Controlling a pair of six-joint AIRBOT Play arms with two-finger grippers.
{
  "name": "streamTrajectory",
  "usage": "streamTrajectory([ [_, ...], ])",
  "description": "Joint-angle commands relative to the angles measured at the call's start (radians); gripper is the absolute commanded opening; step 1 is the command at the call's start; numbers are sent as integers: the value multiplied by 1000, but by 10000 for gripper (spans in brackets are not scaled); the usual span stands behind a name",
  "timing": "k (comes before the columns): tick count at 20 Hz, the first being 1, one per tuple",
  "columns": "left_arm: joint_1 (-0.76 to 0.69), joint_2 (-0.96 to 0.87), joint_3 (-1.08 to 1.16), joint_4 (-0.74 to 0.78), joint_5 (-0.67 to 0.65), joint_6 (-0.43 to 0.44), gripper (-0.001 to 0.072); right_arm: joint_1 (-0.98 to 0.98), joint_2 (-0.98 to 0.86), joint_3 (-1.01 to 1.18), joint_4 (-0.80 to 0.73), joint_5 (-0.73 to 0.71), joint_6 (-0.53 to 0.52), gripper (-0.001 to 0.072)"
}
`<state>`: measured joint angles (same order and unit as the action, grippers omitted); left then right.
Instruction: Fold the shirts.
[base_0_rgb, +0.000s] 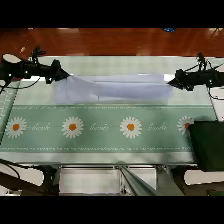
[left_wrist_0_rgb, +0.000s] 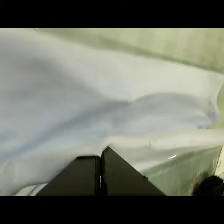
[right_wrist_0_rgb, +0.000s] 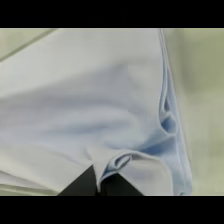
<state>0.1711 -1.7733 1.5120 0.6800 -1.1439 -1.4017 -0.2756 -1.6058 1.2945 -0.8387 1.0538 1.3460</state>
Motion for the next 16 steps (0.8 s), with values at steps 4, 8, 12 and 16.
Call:
streamTrajectory([
  [4,-16,-235,237,8,-115,-51,16,14,-212,176,48,-19,26,22],
  [8,-3,-251,240,13,-147,-52,510,13,-235,179,69,-68,21,415],
  [12,72,-221,343,222,-346,-173,509,-64,-139,179,69,-21,22,414],
  [16,169,-23,362,415,-335,-151,509,-244,49,179,9,128,11,414],
])
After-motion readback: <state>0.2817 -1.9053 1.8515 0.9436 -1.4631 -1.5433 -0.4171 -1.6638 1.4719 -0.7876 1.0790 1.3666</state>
